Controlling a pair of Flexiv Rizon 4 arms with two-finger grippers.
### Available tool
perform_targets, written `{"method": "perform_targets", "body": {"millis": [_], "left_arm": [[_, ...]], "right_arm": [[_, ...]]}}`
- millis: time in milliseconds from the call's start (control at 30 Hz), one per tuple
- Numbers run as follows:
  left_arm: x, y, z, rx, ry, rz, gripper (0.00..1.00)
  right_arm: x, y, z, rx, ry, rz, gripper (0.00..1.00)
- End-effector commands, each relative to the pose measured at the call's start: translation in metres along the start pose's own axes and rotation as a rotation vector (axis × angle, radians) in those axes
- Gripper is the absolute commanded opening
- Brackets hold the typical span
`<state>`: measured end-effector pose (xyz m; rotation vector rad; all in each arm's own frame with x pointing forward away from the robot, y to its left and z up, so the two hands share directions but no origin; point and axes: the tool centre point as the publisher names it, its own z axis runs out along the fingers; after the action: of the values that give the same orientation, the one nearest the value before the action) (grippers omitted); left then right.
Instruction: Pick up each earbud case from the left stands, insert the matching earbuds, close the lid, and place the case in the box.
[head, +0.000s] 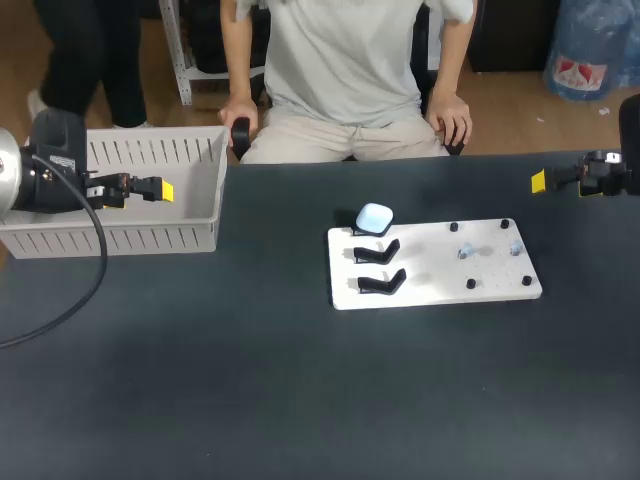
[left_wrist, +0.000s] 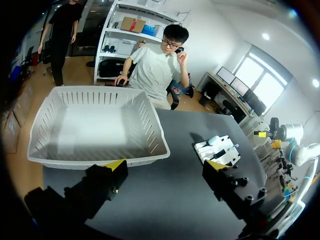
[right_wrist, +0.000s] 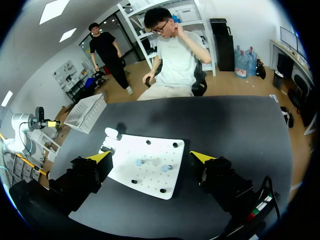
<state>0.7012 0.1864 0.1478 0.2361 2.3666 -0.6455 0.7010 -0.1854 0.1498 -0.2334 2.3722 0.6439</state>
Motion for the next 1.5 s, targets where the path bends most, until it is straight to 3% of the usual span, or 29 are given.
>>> {"method": "perform_targets", "body": {"millis": [33, 1367, 1500], "left_arm": [[0.000, -0.002, -0.001, -0.006, 0.004, -0.002, 1.00], [0.000, -0.002, -0.001, -0.006, 0.004, -0.002, 1.00], [0.001, -0.013, 0.001, 0.063, 0.013, 0.079, 1.00]], "right_arm": [[0.000, 0.000, -0.001, 0.001, 0.000, -0.001, 1.00], [0.000, 0.000, -0.001, 0.001, 0.000, -0.001, 1.00], [0.000, 0.000, -0.001, 0.001, 0.000, -0.001, 1.00]]}}
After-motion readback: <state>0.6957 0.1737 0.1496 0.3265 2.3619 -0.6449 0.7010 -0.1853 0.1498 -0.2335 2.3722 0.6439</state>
